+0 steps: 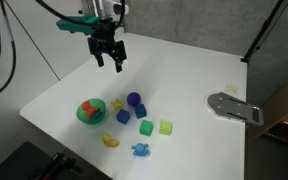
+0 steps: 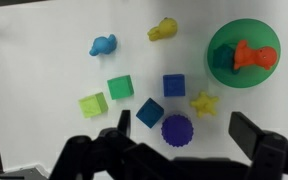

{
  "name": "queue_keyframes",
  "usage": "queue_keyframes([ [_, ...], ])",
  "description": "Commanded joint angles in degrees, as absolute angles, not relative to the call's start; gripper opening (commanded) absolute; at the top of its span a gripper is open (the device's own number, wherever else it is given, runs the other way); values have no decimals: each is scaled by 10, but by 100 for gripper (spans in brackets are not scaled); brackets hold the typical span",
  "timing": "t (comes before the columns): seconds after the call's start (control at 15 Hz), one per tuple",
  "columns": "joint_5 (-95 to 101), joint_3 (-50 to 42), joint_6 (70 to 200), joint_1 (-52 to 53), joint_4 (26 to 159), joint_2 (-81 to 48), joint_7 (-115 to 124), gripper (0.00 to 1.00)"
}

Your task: Put the orange toy in the green bowl

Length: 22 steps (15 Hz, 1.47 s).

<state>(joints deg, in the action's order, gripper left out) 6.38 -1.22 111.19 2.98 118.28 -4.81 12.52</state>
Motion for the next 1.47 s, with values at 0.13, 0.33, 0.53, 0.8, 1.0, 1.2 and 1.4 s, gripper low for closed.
queue_keyframes([
  [0.13,20,-21,1102,-7,1192,38,30,100],
  [0.33,-10,-26,1090,-15,1193,78,8,100],
  [0.53,-17,-26,1056,-18,1189,118,31,100],
  [0.8,-9,-19,964,-20,1176,155,76,100],
  [1.0,-5,-14,935,-21,1181,178,104,100],
  [1.2,-4,-8,924,-21,1181,188,120,100],
  [1.4,-10,-10,935,-19,1183,181,107,100],
])
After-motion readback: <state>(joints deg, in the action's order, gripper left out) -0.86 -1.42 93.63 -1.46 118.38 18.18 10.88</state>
